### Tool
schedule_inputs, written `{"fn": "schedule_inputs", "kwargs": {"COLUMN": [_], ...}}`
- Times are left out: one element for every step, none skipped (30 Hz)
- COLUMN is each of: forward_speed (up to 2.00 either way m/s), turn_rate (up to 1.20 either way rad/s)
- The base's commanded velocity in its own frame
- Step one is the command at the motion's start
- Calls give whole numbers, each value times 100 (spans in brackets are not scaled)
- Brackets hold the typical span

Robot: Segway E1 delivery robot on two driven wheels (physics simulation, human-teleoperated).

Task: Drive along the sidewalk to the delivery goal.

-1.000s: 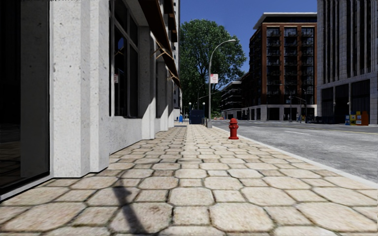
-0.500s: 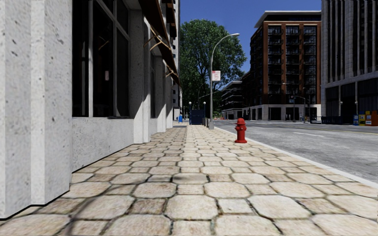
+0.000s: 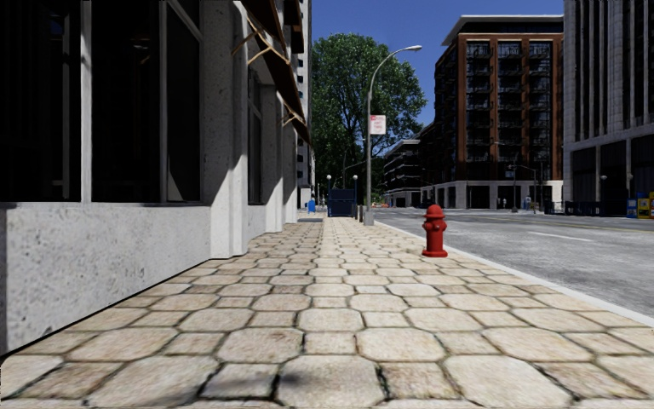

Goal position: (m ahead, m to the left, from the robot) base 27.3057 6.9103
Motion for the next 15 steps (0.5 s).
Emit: {"fn": "schedule_inputs", "kwargs": {"forward_speed": [200, 200, 200, 200, 200, 200, 200, 200, 200, 200, 200, 200, 200, 200, 200], "turn_rate": [0, 0, 0, 0, 0, 0, 0, 0, 0, 0, 0, 0, 0, 0, 0]}}
